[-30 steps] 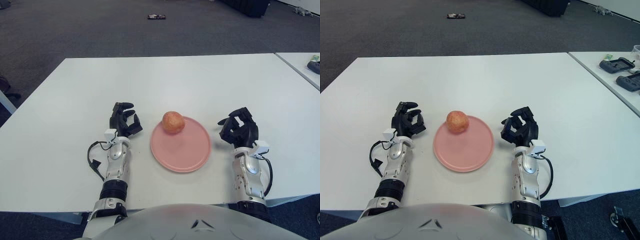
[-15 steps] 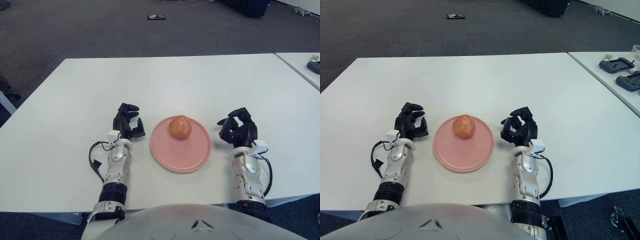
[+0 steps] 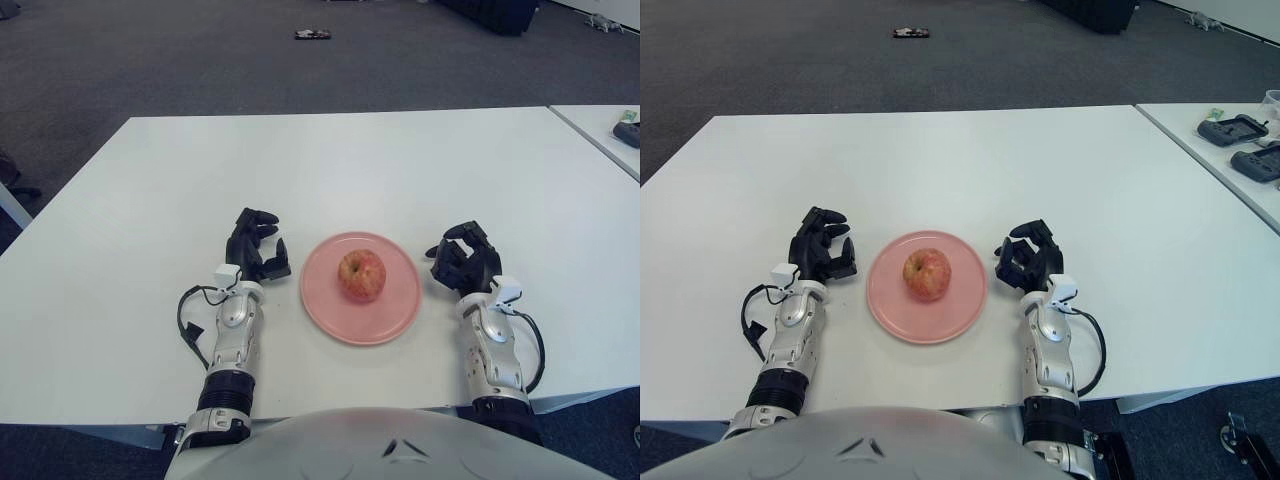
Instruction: Put the apple into the plate.
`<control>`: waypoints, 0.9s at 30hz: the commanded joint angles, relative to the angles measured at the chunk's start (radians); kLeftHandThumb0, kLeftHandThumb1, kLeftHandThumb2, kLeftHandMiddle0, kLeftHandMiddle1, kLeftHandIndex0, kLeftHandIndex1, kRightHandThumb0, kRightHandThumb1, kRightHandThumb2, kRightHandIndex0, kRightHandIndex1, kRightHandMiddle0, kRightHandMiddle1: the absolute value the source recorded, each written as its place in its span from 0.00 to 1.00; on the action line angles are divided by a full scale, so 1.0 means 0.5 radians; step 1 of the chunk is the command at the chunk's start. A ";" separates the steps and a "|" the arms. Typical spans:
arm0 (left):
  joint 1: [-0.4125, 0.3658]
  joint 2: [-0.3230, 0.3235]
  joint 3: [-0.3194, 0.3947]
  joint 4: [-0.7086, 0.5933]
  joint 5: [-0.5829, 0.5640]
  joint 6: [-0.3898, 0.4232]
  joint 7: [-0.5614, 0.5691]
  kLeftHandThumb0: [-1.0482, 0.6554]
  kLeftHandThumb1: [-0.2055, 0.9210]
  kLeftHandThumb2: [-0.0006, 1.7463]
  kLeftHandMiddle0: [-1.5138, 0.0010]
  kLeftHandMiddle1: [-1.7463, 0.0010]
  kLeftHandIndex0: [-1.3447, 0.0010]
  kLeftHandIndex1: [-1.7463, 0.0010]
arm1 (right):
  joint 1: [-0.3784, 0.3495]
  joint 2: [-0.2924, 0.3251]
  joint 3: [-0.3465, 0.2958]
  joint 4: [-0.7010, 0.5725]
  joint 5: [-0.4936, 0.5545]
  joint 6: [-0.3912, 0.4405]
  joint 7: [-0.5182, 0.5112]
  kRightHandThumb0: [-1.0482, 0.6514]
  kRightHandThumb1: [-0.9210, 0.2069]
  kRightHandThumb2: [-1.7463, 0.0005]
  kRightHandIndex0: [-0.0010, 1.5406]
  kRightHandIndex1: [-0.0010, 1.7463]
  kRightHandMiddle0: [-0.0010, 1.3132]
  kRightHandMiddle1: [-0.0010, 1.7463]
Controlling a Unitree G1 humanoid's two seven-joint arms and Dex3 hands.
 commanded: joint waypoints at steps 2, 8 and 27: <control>0.096 0.004 0.011 0.029 0.027 0.073 0.043 0.61 0.41 0.81 0.56 0.01 0.68 0.00 | -0.031 -0.016 0.026 0.094 -0.039 0.035 0.000 0.61 0.38 0.43 0.39 0.79 0.29 1.00; 0.109 0.017 0.019 0.022 0.037 0.074 0.051 0.61 0.42 0.80 0.57 0.02 0.69 0.00 | -0.050 -0.018 0.041 0.131 -0.068 0.041 -0.010 0.61 0.36 0.45 0.39 0.77 0.29 1.00; 0.177 0.029 0.052 -0.045 0.037 0.064 0.081 0.61 0.42 0.80 0.57 0.01 0.68 0.00 | -0.081 -0.007 0.051 0.194 -0.075 0.050 -0.043 0.61 0.35 0.45 0.36 0.79 0.29 1.00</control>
